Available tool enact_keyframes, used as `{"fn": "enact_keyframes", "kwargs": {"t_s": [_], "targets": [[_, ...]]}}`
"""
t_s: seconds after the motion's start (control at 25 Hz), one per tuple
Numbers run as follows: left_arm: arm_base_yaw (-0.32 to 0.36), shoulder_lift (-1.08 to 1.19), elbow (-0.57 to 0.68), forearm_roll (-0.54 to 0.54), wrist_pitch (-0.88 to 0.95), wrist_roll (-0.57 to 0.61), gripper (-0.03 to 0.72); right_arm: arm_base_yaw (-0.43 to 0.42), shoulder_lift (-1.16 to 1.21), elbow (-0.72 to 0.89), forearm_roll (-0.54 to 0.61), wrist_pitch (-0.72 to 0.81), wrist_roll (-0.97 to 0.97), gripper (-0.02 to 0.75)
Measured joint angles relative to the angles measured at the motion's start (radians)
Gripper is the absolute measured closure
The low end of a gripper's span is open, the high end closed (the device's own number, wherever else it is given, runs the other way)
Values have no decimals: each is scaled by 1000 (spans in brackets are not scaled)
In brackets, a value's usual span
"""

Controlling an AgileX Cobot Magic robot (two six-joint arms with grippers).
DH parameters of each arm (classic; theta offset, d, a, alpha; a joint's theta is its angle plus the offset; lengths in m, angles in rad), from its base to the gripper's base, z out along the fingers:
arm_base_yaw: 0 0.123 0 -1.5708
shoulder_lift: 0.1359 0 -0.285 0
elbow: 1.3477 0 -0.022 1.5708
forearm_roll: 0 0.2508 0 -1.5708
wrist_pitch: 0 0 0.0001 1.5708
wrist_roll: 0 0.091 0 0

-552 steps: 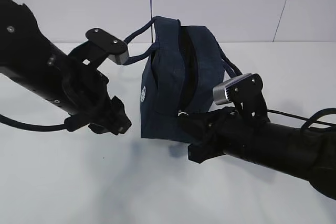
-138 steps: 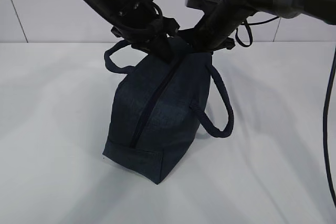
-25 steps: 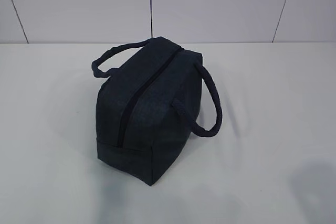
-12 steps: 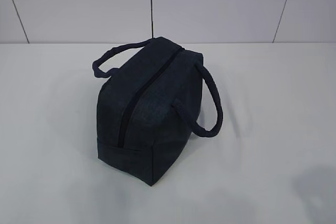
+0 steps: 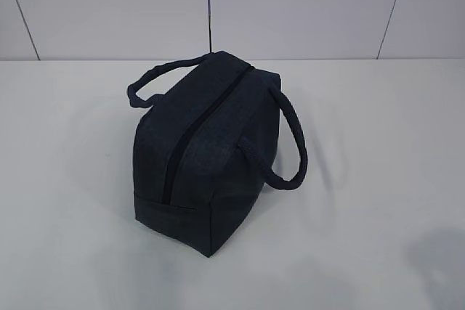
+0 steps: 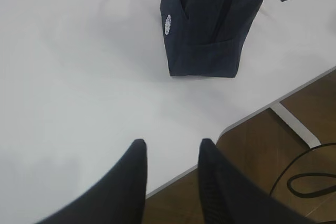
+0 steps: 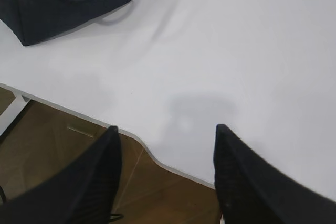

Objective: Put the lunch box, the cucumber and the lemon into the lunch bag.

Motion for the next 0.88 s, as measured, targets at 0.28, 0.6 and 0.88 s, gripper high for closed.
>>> {"fn": "enact_keyframes", "kwargs": {"t_s": [0.28,0.6,0.88], "targets": [[76,0,0,2,0,0,451,0,0,0,-33,-3,2,299],[326,0,0,2,0,0,451,-30,0,0,-46,-6,2,298],[335,0,0,2,0,0,452,-76,0,0,-46,-8,2,299]]}}
